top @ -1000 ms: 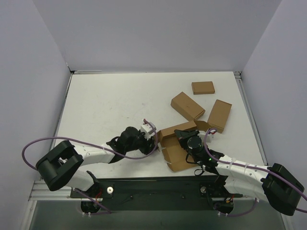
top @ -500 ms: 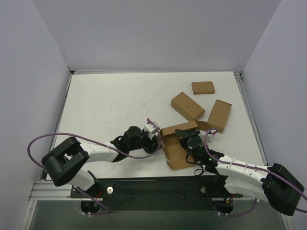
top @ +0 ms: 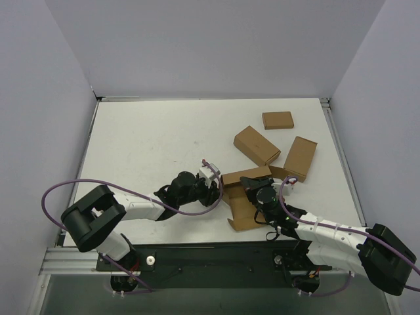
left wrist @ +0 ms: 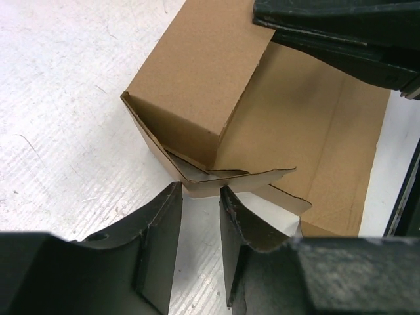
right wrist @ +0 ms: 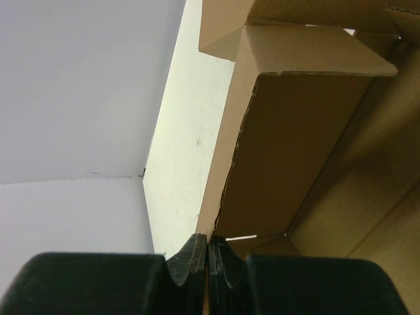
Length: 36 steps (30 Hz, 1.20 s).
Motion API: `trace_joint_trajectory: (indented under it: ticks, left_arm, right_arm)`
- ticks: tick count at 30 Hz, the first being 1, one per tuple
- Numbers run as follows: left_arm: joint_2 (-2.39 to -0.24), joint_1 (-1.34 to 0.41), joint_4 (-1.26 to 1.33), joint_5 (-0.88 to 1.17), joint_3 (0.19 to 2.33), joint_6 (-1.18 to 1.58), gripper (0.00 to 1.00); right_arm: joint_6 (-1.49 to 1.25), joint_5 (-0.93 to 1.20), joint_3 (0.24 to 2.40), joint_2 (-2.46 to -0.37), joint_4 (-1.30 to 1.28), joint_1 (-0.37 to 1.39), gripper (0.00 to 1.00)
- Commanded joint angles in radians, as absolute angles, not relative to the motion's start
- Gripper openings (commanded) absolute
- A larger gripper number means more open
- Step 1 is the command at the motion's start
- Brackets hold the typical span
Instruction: Fold the paper box
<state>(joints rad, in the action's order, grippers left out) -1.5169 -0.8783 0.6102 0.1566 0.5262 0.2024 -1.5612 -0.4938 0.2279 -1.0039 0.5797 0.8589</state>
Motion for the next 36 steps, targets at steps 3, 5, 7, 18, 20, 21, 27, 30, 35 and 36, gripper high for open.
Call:
trace_joint_trajectory:
  ticks: [3, 5, 7, 18, 20, 21, 27, 30, 35, 36]
  left_arm:
    - [-1.502, -0.879, 0.738, 0.063, 0.568, 0.21, 0.38]
    - [-1.508, -0.879, 0.738, 0.073, 0.566, 0.21, 0.41]
    - [-1.512, -0.879, 0.753, 0.089, 0.557, 0.212, 0.48]
    - [-1.566, -0.879, 0.81, 0.124, 0.558, 0.192, 0.63]
    - [-1.583, -0.877, 0.821, 0.126, 0.56, 0.195, 0.62]
    - [-1.588, -0.877, 0.831, 0.126, 0.557, 0.204, 0.62]
    - [-1.588, -0.879, 0.902, 0.066, 0.512, 0.236, 0.61]
    - [-1.583, -0.88, 0.913, 0.069, 0.506, 0.241, 0.61]
    - [-1.614, -0.884, 0.919, 0.126, 0.521, 0.236, 0.63]
    - [-1.623, -0.885, 0.922, 0.142, 0.526, 0.236, 0.64]
  right_arm:
    - [-1.539, -0.503, 0.212, -0.982, 0.561, 0.868, 0.0]
    - [-1.542, -0.503, 0.212, -0.98, 0.56, 0.868, 0.0]
    - [-1.54, -0.503, 0.209, -0.979, 0.56, 0.868, 0.0]
    - [-1.536, -0.512, 0.207, -0.974, 0.531, 0.868, 0.0]
    - [-1.534, -0.517, 0.198, -0.973, 0.525, 0.87, 0.0]
    - [-1.539, -0.518, 0.193, -0.97, 0.528, 0.87, 0.0]
    - [-1.543, -0.523, 0.166, -0.953, 0.5, 0.874, 0.0]
    - [-1.543, -0.532, 0.16, -0.942, 0.479, 0.877, 0.0]
    - [-1.545, -0.54, 0.152, -0.925, 0.469, 0.879, 0.0]
    - [-1.543, -0.54, 0.153, -0.922, 0.463, 0.88, 0.0]
